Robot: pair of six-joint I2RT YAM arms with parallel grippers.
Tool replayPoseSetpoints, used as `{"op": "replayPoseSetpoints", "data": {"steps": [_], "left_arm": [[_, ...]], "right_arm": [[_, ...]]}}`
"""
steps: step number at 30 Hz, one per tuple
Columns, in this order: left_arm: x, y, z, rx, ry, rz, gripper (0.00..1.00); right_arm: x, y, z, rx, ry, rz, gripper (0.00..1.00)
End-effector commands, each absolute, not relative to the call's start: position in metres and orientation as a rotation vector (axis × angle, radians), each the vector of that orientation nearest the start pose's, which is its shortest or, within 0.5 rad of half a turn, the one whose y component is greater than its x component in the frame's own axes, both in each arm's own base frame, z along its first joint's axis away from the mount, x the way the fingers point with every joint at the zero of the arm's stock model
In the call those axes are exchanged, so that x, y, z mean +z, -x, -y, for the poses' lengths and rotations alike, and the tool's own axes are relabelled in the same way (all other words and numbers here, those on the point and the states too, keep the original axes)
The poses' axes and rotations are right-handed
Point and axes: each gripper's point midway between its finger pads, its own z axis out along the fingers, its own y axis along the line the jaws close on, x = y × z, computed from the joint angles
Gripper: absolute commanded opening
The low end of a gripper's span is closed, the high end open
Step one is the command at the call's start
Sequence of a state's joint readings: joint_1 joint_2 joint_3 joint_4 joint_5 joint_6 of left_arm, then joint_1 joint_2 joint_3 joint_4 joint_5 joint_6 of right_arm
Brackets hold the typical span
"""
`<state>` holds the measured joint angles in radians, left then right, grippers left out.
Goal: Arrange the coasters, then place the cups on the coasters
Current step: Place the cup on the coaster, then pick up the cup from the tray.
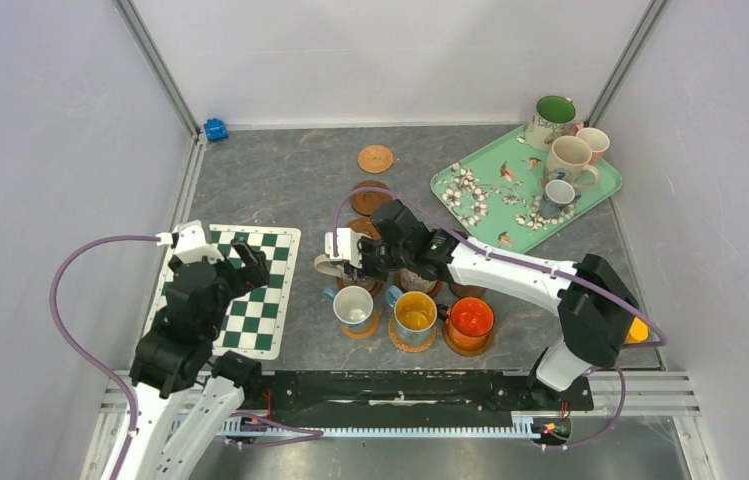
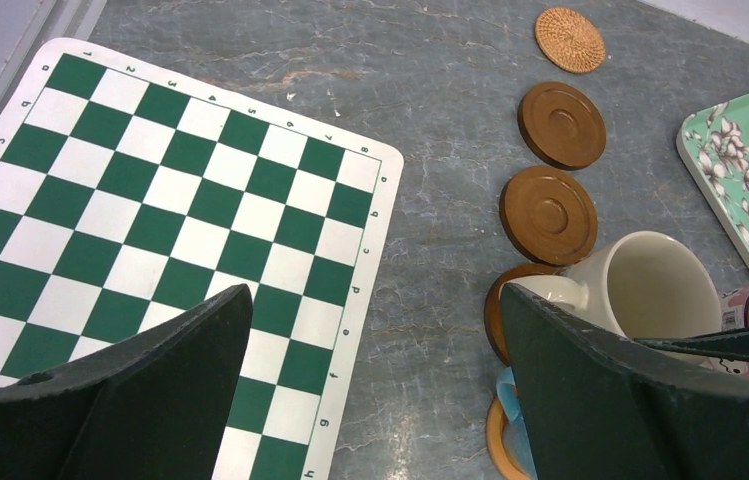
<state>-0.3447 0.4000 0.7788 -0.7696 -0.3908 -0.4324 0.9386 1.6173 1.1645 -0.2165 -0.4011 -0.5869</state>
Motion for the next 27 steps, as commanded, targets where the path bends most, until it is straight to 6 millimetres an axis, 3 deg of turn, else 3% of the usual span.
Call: {"op": "replayPoseSetpoints", "data": {"steps": [1,10,14,19,23,27], "left_arm": [[0.252,-0.200,0.017,-0.151,0.343,-1.849,1.00],[0.254,-0.200,0.019,-0.170,0.332,-1.839,1.00],[0.253,-0.199,0.022,-0.186,0.323,-1.838,1.00],[0.251,-0.201,0.027,-0.207,0.302,-1.847,1.00],[0.250,-0.201,0.030,-0.218,0.291,-1.853,1.00],[0.249,-0.202,0.031,-0.221,0.287,-1.856,1.00]], "right_arm": [[0.201,-0.240,-0.409,0.633,1.590,-1.312,0.27],[0.242,-0.244,-0.409,0.659,1.457,-1.348,0.40],[0.275,-0.263,-0.399,0.600,1.255,-1.419,0.42],[0.303,-0.313,-0.346,0.369,0.851,-1.597,0.35],[0.304,-0.335,-0.298,0.228,0.648,-1.689,0.34],[0.291,-0.351,-0.255,0.122,0.492,-1.798,0.33]]}}
